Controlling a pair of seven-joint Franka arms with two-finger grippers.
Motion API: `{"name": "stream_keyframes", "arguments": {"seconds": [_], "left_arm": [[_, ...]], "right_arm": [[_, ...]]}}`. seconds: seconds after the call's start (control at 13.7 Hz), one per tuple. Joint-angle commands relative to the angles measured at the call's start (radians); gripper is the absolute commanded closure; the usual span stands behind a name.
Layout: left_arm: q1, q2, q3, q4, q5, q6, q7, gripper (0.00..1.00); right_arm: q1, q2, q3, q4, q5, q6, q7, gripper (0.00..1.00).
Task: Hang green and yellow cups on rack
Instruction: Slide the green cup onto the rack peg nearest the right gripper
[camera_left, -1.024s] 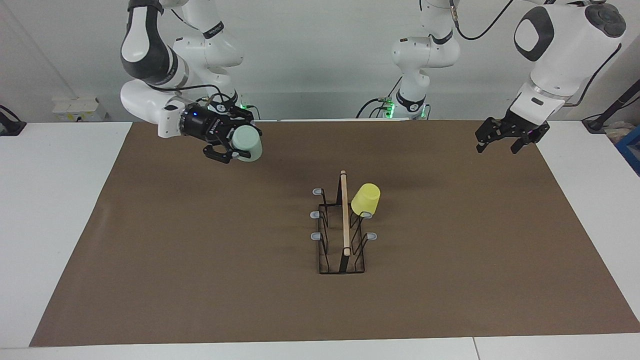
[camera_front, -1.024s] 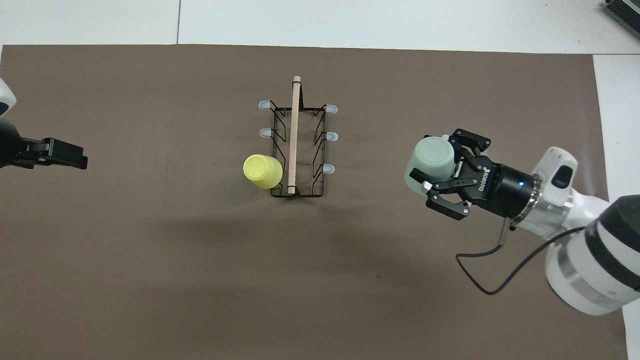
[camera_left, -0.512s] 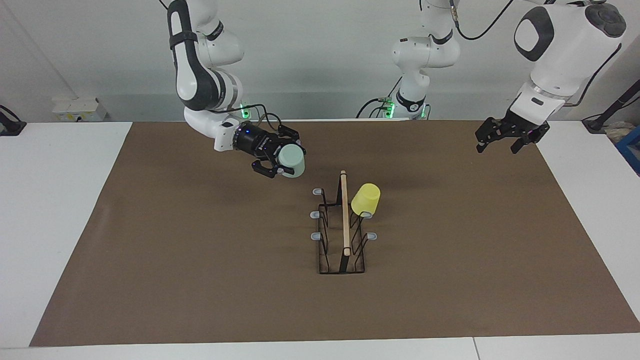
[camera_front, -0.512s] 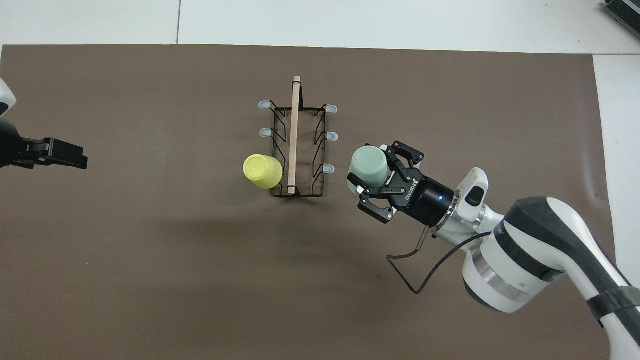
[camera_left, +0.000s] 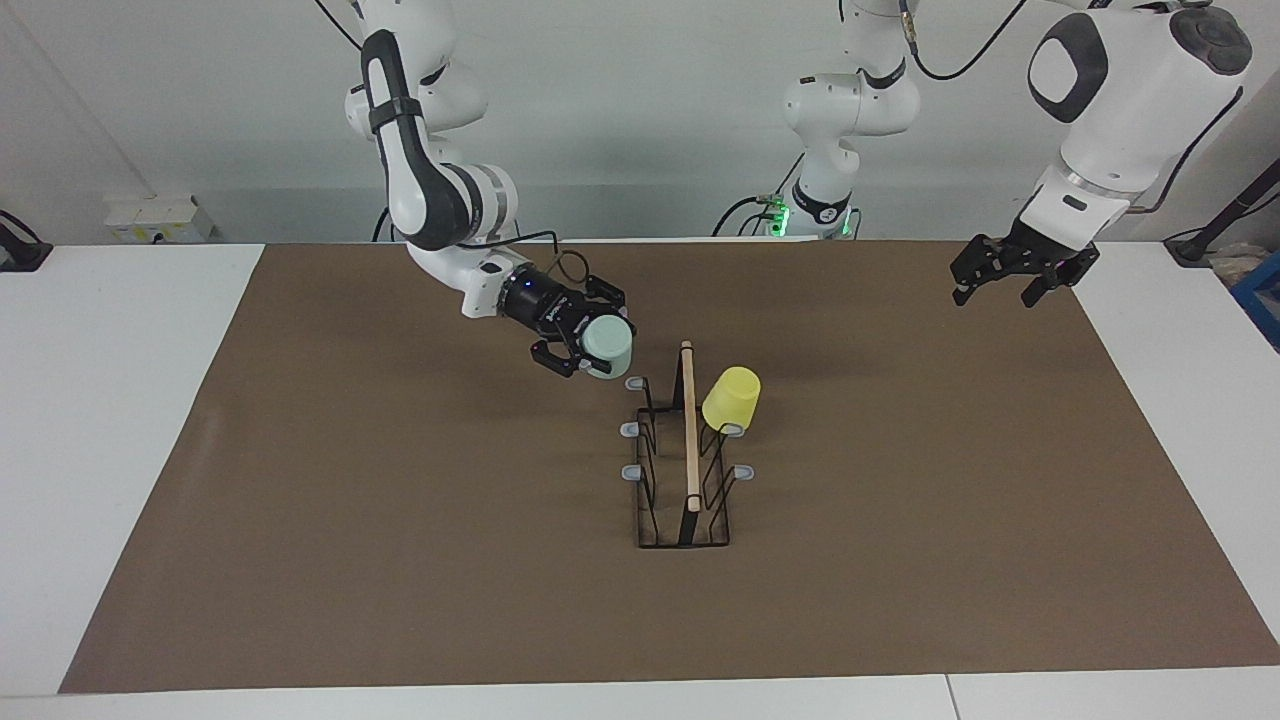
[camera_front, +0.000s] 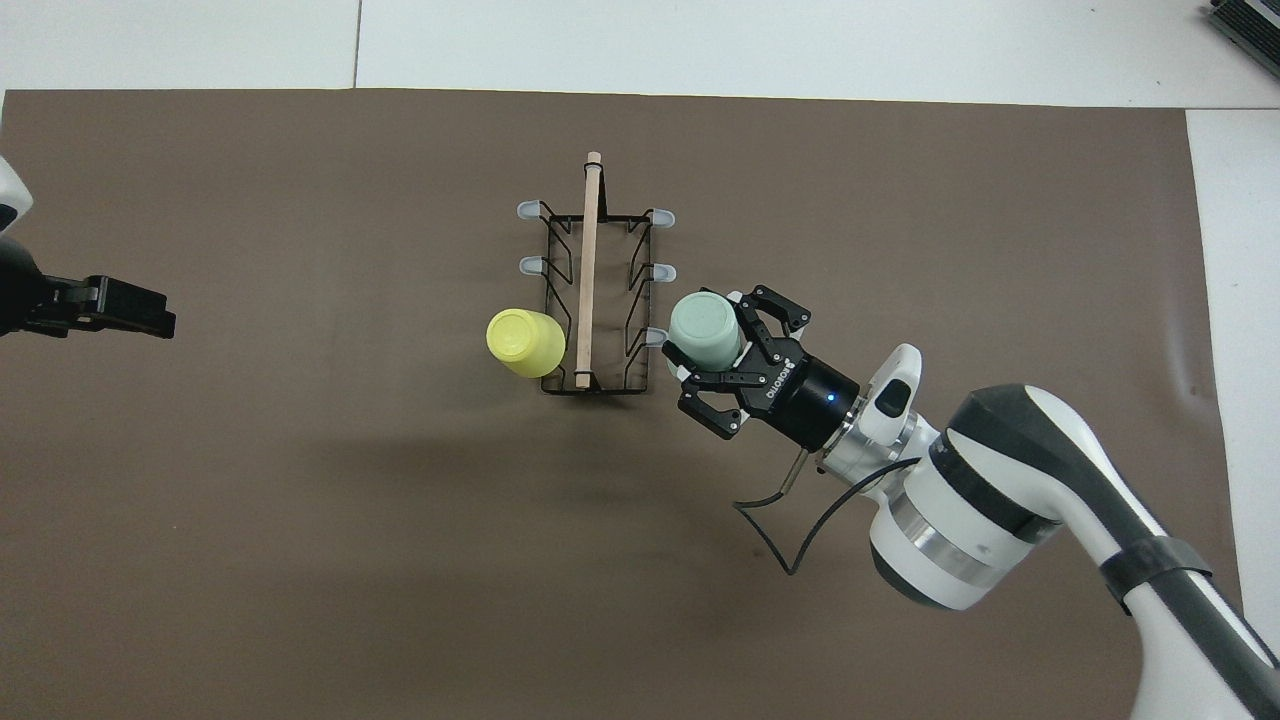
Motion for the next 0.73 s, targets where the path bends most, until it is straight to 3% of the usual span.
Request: {"name": "stream_keyframes", "arguments": {"seconds": [0.0,0.22,0.37,0.66], "left_arm": [[-0.003,0.000,0.003,0.006,-0.005,-0.005,-0.013,0.00],[-0.003,0.000,0.003,0.006,-0.005,-0.005,-0.011,0.00],[-0.003,0.000,0.003,0.006,-0.005,-0.005,-0.013,0.00],[-0.003,0.000,0.003,0.006,-0.005,-0.005,-0.013,0.00]], "right_arm": [[0.010,0.045,-0.008,0.058,0.039,0.038,-0.025,1.00],[0.013,0.071,-0.005,0.069,0.126,0.024,-0.058,1.00],[0.068,0.128,-0.009,0.077,0.271,-0.032,-0.104,1.00],[0.084,0.169,-0.016,0.100,0.296,-0.035,-0.149,1.00]]}}
